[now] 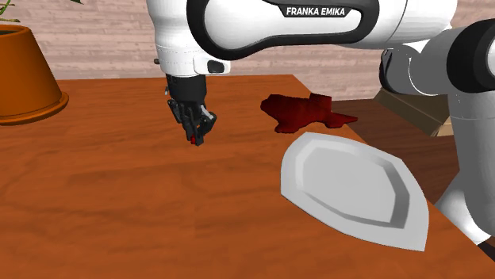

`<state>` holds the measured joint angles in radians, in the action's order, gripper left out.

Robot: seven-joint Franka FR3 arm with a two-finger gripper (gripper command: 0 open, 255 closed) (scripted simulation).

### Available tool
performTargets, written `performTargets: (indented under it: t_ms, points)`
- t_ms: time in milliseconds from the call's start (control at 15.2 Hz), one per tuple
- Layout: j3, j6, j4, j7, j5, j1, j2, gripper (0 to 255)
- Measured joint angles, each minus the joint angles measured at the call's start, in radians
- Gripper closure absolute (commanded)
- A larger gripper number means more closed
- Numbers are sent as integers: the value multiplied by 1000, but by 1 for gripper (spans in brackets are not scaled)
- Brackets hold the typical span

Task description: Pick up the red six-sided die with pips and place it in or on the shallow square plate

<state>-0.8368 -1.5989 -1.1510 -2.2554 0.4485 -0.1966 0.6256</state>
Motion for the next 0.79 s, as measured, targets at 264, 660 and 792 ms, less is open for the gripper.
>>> performTargets:
  t_ms: [264, 660, 792]
  points:
    - [-1, -1, -1, 0, 0, 1, -1, 255]
    - [6, 63, 82, 10, 6, -30, 13, 255]
    - [9, 98, 130, 13, 11, -52, 22, 255]
